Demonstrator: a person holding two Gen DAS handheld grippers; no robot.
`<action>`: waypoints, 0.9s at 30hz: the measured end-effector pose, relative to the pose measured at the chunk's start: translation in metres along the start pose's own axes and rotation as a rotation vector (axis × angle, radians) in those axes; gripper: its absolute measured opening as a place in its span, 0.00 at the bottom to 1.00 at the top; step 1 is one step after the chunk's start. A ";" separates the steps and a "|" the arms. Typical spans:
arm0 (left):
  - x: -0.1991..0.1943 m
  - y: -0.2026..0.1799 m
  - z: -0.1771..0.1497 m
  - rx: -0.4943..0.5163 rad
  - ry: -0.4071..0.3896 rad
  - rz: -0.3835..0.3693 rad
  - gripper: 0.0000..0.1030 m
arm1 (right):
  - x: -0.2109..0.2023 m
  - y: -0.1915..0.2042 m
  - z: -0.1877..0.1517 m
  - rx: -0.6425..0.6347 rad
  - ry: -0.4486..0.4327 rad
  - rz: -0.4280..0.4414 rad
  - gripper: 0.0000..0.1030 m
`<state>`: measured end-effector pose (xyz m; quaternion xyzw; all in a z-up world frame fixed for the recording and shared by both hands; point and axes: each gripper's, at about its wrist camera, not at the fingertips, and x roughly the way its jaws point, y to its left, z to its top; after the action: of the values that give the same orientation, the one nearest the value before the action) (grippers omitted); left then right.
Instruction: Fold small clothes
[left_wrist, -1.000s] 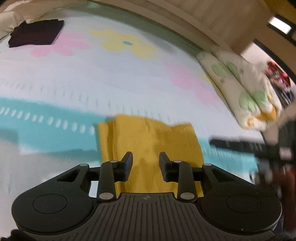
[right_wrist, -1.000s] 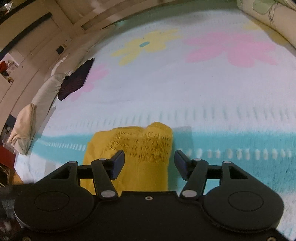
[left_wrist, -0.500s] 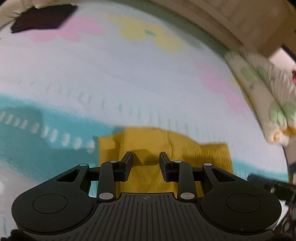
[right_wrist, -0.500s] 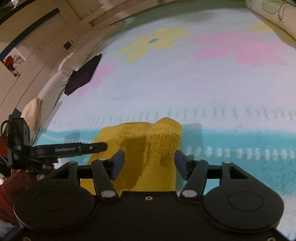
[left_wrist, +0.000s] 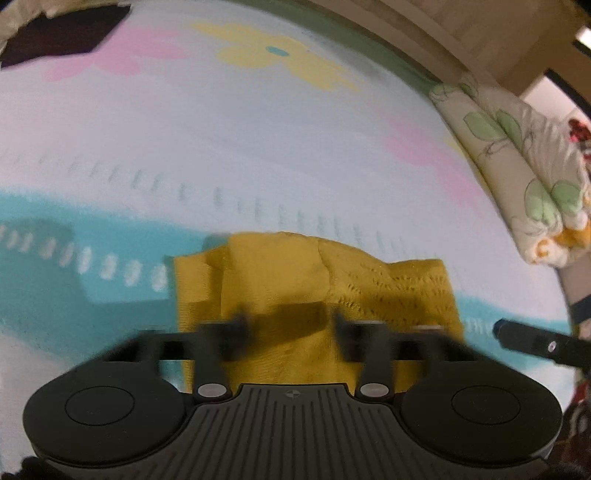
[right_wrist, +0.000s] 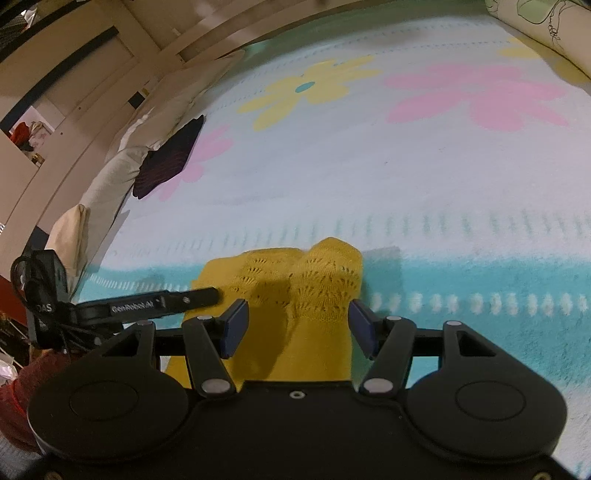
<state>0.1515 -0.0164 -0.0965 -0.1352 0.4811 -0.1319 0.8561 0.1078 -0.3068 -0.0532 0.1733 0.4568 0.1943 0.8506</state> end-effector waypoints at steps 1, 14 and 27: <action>-0.003 -0.001 -0.001 0.010 -0.015 0.008 0.12 | 0.000 -0.001 0.000 0.002 -0.001 -0.003 0.63; -0.029 0.023 -0.009 -0.055 -0.074 0.050 0.07 | 0.014 -0.001 0.002 0.013 -0.009 -0.049 0.75; -0.018 -0.027 -0.018 0.193 -0.063 0.049 0.32 | 0.062 -0.012 0.000 -0.041 0.110 -0.213 0.81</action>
<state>0.1243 -0.0367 -0.0821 -0.0444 0.4423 -0.1525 0.8827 0.1416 -0.2870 -0.1032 0.0955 0.5143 0.1212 0.8436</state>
